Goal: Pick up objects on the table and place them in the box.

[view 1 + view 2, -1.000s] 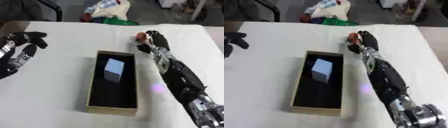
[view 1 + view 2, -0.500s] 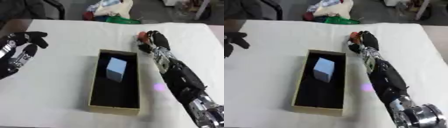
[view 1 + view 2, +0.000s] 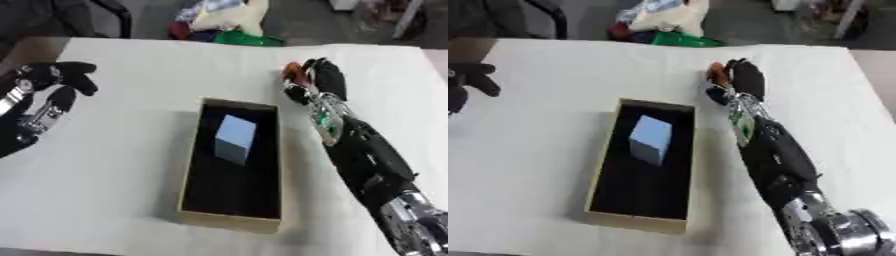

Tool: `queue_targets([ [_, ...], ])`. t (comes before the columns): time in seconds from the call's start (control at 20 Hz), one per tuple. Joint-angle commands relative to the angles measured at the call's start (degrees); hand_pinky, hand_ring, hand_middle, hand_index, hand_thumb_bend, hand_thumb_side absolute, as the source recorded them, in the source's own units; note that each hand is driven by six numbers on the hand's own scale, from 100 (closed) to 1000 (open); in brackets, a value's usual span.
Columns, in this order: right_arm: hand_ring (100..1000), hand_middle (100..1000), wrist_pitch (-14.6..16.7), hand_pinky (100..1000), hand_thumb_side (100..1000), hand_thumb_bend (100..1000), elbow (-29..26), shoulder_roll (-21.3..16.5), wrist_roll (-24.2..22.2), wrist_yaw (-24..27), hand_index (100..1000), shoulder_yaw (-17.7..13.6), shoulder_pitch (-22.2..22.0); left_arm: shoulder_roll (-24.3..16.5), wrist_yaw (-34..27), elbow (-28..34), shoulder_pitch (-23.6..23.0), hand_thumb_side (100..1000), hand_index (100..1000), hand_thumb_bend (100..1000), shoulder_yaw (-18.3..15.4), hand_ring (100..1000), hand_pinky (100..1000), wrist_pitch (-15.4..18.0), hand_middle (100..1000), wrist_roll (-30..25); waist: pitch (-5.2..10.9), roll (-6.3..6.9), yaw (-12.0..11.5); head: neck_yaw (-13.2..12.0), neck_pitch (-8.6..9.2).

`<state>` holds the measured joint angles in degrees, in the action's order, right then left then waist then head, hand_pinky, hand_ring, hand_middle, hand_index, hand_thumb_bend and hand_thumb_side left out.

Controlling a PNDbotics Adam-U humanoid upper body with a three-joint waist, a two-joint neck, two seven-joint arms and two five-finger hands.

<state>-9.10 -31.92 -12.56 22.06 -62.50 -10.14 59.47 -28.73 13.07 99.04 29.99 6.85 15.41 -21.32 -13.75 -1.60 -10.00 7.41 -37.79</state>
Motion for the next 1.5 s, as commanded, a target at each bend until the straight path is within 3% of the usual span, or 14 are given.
queue_targets([
  [0.05, 713, 401, 0.4, 680, 300, 100, -1.3, -1.8, 1.4, 1.0, 514, 0.2, 1.0, -0.7, -0.6, 0.9, 0.7, 968, 896, 100, -0.7, 676, 787, 0.1, 642, -0.1, 1.43, 0.27, 0.4, -0.3, -0.49],
  [0.35, 714, 401, 5.1, 689, 230, 100, -3.3, -2.0, -2.7, 0.5, 513, 2.9, 1.0, -1.1, -0.7, 0.0, -0.3, 966, 894, 100, -1.3, 674, 785, -0.3, 638, 0.3, 2.61, 0.24, 2.8, -1.3, -1.1],
  [0.6, 716, 406, 13.0, 695, 194, 100, -8.3, -2.9, -9.4, 1.8, 518, 7.0, 0.4, -1.5, -0.6, -1.5, -1.6, 964, 893, 100, -2.3, 672, 784, -0.9, 635, 1.1, 3.9, 0.06, 5.7, -2.2, -1.37],
  [0.65, 717, 406, 14.9, 696, 226, 100, -9.5, -3.2, -10.9, 2.7, 520, 8.1, 0.2, -1.6, -0.5, -1.7, -1.8, 962, 894, 100, -2.6, 672, 784, -1.0, 633, 1.3, 4.13, -0.02, 6.2, -2.2, -1.43],
  [0.7, 719, 410, 17.3, 699, 182, 100, -10.8, -3.6, -12.7, 4.0, 522, 9.6, -0.1, -1.8, -0.4, -2.0, -2.0, 961, 894, 100, -2.8, 672, 784, -1.0, 631, 1.5, 4.38, -0.1, 6.7, -2.4, -1.48],
  [0.9, 720, 414, 25.3, 707, 165, 100, -16.9, -6.1, -20.3, 10.0, 525, 15.6, -1.4, -2.5, -0.1, -2.7, -2.5, 955, 894, 100, -3.7, 672, 784, -1.3, 627, 2.6, 5.04, -0.34, 8.2, -2.8, -1.47],
  [1.1, 725, 426, 30.6, 718, 167, 100, -22.8, -8.3, -28.3, 16.8, 535, 21.6, -2.2, -2.7, -0.1, -3.0, -2.8, 951, 894, 100, -4.4, 672, 784, -1.6, 625, 3.4, 5.57, -0.6, 9.0, -2.8, -1.49],
  [1.5, 741, 448, 35.6, 726, 220, 100, -33.1, -9.7, -44.0, 30.6, 558, 31.5, -3.4, -2.6, -0.4, -3.2, -3.0, 950, 893, 100, -4.6, 671, 783, -1.8, 624, 3.7, 6.38, -0.66, 9.7, -2.9, -1.68],
])
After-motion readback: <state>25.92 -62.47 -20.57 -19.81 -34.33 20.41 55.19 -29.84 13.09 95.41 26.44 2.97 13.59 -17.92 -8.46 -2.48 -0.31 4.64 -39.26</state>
